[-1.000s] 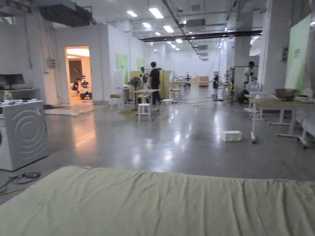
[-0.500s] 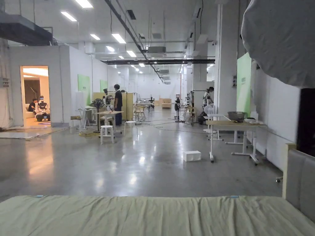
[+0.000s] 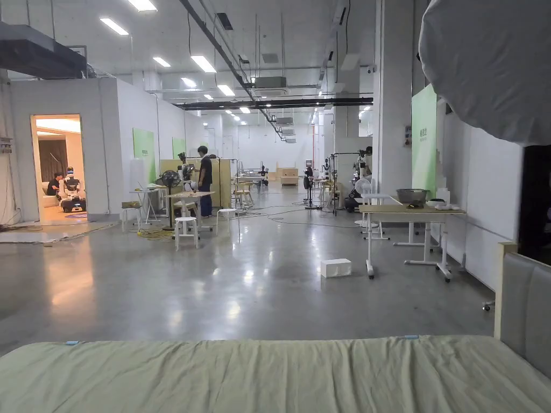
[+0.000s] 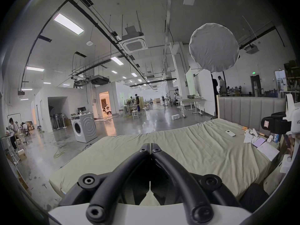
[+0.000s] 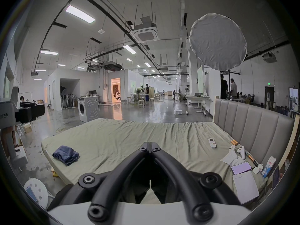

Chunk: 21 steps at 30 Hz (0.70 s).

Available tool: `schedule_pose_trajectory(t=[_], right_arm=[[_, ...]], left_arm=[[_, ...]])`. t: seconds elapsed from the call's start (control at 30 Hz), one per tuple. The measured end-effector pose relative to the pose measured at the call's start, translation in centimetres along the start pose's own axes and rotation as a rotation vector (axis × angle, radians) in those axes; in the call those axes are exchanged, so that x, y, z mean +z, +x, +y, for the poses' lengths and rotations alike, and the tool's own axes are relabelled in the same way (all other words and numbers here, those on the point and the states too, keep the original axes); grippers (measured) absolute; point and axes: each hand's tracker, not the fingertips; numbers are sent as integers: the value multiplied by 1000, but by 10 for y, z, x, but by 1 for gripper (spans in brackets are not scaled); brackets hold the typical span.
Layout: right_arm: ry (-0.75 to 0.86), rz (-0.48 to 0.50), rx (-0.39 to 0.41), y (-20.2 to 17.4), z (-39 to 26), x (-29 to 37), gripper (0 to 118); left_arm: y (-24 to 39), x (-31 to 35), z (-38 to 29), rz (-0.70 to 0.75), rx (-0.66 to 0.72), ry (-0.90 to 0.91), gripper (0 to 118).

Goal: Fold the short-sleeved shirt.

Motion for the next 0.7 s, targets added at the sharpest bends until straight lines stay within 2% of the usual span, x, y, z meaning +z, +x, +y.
schedule_pose_trajectory(t=[0.17, 0.2, 0.3, 0.33, 0.37, 0.43, 0.5, 0.53, 0.6, 0.63, 0.7], right_arm=[[9, -9, -1, -2, 3, -3, 1], [14, -18, -9, -2, 4, -3, 6], [18, -10, -55, 1, 5, -5, 62], [19, -9, -68, 1, 4, -6, 78], [20, -12, -88, 2, 4, -6, 82], [17, -21, -99, 2, 4, -7, 91], [-37, -36, -124, 3, 5, -11, 109], [-69, -33, -153, 4, 2, -12, 118], [-12, -17, -104, 1, 2, -10, 118], [15, -17, -55, 0, 4, -9, 118], [-27, -28, -46, -3, 2, -12, 118]], left_arm=[[1, -5, 3, 5, 26, 31, 1], [1, -6, 2, -8, 44, 39, 10], [0, -13, 1, -81, 133, 22, 77], [0, -15, 1, -87, 147, 21, 94], [2, -15, -1, -87, 158, 23, 98], [3, -17, -4, -115, 171, 28, 99], [3, -18, -5, -144, 163, 21, 107], [5, -19, -5, -139, 157, 17, 116], [7, -20, -5, -114, 150, 15, 118], [8, -19, -6, -108, 157, 19, 118], [7, -18, -6, -124, 192, 15, 118]])
